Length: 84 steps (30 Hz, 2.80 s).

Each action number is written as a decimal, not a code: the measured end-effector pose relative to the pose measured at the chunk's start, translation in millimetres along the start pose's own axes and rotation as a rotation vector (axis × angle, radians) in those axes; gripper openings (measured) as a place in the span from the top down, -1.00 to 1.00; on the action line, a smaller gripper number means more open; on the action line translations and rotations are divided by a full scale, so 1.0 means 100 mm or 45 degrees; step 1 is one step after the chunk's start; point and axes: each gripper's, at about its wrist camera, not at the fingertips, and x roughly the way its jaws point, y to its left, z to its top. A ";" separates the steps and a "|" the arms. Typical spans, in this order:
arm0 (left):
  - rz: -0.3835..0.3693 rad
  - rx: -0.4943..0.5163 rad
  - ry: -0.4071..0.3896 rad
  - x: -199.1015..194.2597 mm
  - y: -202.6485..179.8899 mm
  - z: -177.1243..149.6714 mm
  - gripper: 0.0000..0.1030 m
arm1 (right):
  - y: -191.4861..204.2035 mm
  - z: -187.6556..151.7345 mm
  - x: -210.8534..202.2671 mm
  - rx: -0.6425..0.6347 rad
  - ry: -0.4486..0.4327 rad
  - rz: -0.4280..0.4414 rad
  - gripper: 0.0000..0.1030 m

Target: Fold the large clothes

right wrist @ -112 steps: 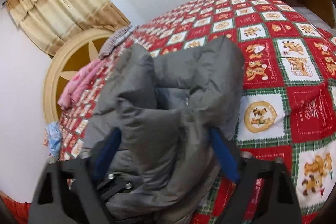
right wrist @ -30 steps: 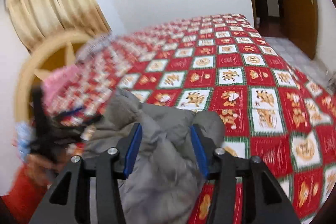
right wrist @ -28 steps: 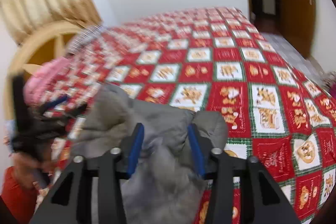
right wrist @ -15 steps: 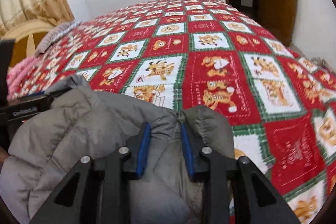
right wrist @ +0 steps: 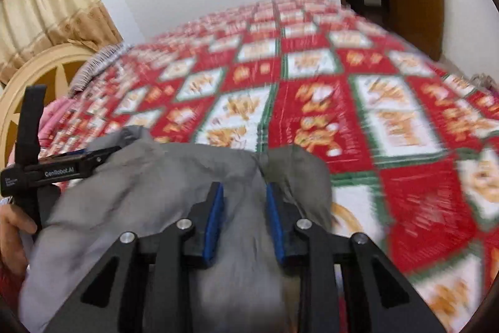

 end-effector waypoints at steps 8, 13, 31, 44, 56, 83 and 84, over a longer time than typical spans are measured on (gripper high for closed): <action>-0.144 0.169 -0.155 -0.90 -0.42 -0.33 -0.98 | 0.38 -0.61 -1.25 -0.129 -0.090 0.296 0.32; -0.067 0.356 -0.067 -0.56 -0.89 -0.49 -0.98 | 0.48 -1.02 -1.12 -0.095 0.027 0.292 0.35; -0.128 0.156 -0.183 -1.23 -0.35 -0.91 -0.98 | 0.25 -1.23 -0.86 0.012 0.089 0.212 0.35; -0.068 0.000 -0.255 -1.37 -0.17 -1.62 -0.98 | 0.47 -0.28 -0.59 -0.112 -0.032 0.024 0.33; 0.061 0.076 -0.212 -0.91 -0.44 -1.66 -0.99 | 0.14 -0.60 -0.11 0.022 0.031 0.012 0.52; -0.039 -0.258 -0.165 -1.22 0.65 -1.04 -0.98 | 0.03 -0.57 -1.30 -0.010 -0.151 0.072 -0.91; -0.088 -0.320 -0.128 -1.15 0.74 -1.04 -0.98 | 0.04 -0.59 -1.23 -0.018 -0.125 0.063 -0.91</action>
